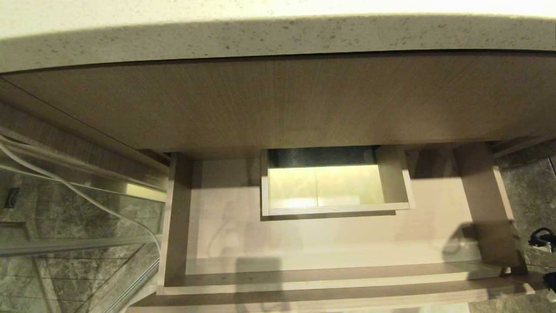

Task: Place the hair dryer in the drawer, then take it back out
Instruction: Close the drawer

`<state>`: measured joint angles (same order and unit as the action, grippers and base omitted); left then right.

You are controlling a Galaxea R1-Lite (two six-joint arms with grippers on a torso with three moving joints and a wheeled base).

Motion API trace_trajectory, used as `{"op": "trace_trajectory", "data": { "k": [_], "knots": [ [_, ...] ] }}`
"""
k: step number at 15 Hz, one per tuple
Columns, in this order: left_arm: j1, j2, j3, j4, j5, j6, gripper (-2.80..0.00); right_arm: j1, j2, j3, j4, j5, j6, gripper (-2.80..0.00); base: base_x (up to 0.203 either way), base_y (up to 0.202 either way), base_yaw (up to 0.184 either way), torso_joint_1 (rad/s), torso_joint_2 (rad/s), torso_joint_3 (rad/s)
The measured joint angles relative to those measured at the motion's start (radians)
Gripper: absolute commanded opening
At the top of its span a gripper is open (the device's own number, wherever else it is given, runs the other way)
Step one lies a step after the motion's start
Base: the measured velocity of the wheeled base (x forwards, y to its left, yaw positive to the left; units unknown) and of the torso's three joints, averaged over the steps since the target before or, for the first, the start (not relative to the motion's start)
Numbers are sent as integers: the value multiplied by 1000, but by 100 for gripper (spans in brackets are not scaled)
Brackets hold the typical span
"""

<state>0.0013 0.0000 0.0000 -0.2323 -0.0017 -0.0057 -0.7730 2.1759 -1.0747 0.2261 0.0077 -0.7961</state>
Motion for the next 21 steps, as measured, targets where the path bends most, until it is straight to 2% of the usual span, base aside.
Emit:
{"op": "trace_trajectory", "data": {
  "k": [15, 21],
  "knots": [
    [0, 0, 0, 0, 0, 0, -280, 74, -106, -41, -91, 131, -2, -280, 0, 0, 0, 0, 0, 0],
    [0, 0, 0, 0, 0, -1, -280, 108, -133, -84, -187, 201, -8, -280, 0, 0, 0, 0, 0, 0]
  ]
}}
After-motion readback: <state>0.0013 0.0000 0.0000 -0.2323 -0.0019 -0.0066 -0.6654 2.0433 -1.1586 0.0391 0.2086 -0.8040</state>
